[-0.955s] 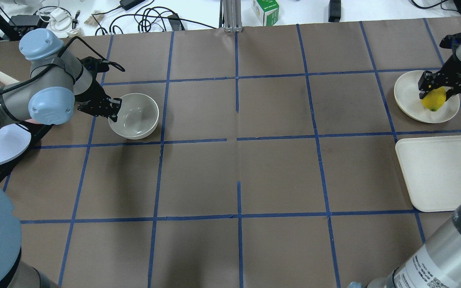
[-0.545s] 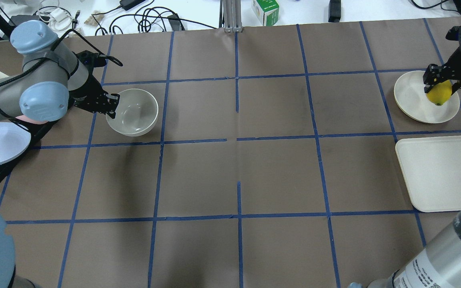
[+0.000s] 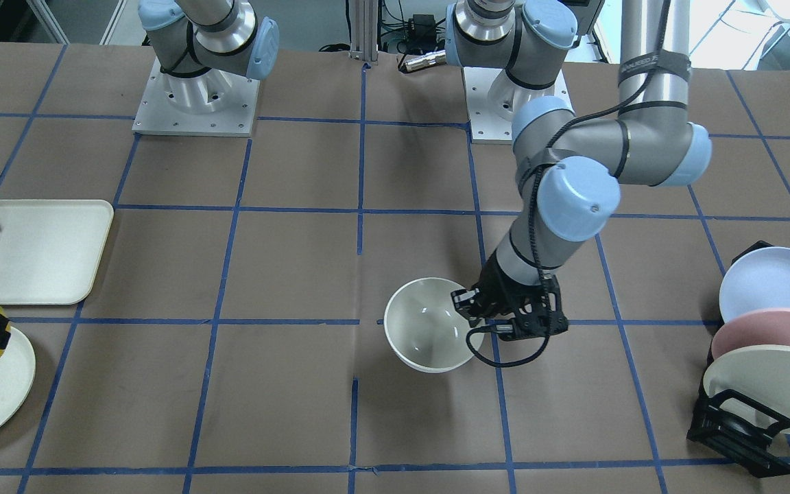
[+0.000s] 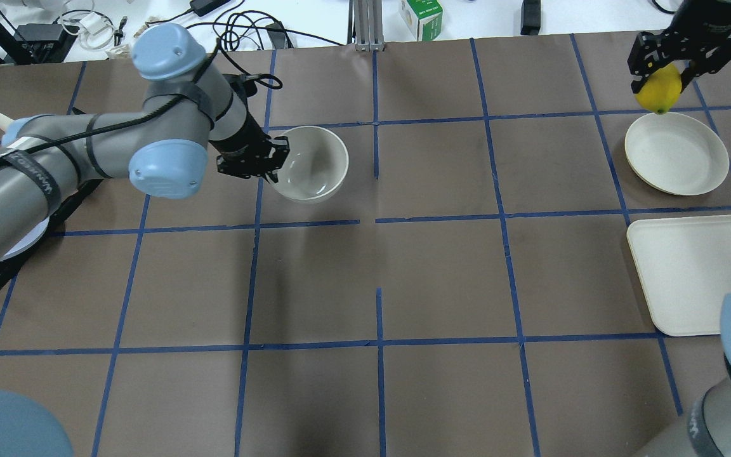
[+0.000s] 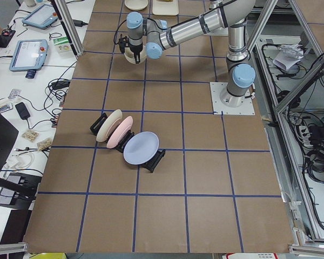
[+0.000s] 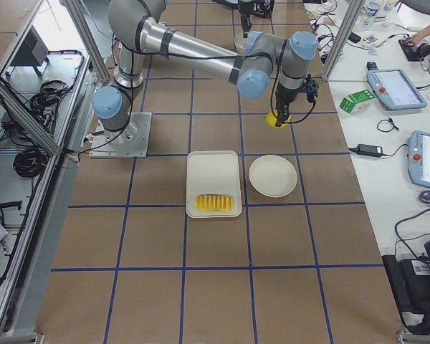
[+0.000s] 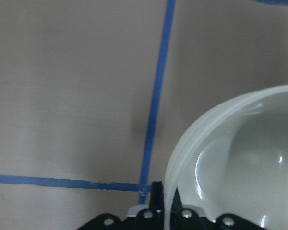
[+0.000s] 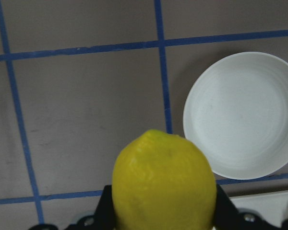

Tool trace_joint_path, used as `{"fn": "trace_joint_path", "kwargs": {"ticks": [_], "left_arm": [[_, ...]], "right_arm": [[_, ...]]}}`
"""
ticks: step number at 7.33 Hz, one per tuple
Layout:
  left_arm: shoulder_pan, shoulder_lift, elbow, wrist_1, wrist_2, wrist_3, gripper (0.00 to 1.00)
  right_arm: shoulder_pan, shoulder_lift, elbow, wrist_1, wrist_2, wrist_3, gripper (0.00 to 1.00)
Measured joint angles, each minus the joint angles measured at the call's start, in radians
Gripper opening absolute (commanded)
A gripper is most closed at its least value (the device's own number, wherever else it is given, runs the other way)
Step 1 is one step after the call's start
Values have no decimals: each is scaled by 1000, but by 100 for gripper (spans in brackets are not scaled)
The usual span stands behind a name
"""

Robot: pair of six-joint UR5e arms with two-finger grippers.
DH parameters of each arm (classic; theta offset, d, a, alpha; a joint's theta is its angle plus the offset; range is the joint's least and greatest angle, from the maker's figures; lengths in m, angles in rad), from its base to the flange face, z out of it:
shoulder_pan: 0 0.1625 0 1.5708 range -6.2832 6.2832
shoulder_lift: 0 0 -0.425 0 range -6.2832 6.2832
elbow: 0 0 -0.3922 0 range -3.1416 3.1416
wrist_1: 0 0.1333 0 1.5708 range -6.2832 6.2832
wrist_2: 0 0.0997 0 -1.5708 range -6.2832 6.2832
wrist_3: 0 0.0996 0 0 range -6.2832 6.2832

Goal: Place bowl and put lemon in it

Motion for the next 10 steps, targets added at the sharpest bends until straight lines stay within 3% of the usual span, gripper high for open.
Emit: {"fn": "trace_joint_path", "kwargs": {"ticks": [2, 6, 7, 10], "left_arm": [[-103, -21, -5, 32, -9, -93, 0], [-126, -101, -11, 64, -13, -100, 0], [-129, -118, -10, 81, -11, -102, 99], [-130, -114, 1, 70, 0, -99, 100]], "right_arm": [[93, -8, 4, 13, 11, 118, 0], [216, -10, 9, 50, 27, 245, 0], [257, -8, 10, 44, 27, 286, 0], [348, -2, 15, 28, 28, 322, 0]]}}
